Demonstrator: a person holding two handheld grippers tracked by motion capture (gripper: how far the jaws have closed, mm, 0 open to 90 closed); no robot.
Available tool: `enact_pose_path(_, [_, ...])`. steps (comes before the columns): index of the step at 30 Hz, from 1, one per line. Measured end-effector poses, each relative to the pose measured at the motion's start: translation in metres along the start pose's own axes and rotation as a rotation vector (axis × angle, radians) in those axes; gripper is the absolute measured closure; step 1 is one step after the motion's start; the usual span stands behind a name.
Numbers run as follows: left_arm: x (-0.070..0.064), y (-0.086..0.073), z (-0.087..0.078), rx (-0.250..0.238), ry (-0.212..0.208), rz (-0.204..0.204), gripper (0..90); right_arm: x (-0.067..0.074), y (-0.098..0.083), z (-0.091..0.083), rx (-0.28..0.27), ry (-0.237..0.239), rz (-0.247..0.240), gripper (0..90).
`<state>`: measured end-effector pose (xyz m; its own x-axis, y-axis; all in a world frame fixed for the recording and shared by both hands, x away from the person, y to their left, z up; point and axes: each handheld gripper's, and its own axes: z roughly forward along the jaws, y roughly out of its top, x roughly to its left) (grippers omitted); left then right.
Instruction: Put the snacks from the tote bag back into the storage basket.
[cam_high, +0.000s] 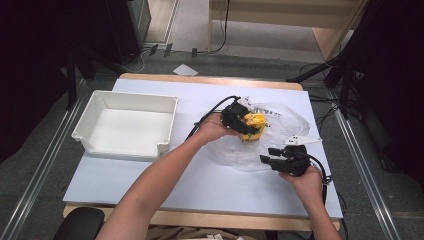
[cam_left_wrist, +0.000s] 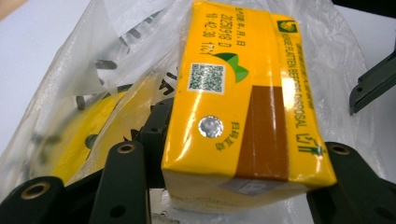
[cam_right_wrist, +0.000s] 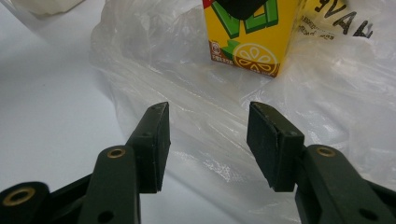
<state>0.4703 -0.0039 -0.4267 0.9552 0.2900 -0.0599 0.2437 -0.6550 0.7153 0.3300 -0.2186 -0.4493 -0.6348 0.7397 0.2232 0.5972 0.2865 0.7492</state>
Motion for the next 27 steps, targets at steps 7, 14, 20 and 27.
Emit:
enact_pose_path(7, [0.004,0.003,-0.002,0.019,-0.006,-0.055,52.2,0.0,0.0,0.0,-0.002,-0.003,0.0,51.0])
enact_pose_path(14, [0.003,0.009,-0.003,0.049,0.011,-0.072,52.6,0.001,0.0,0.0,-0.006,-0.002,-0.004,51.2])
enact_pose_path(20, [0.004,0.014,-0.012,0.032,0.003,-0.108,52.5,0.002,0.001,0.001,-0.005,0.002,-0.013,51.2])
enact_pose_path(27, [0.0,0.021,-0.032,0.029,0.0,-0.096,52.5,0.004,0.002,0.001,-0.006,0.003,-0.018,51.2])
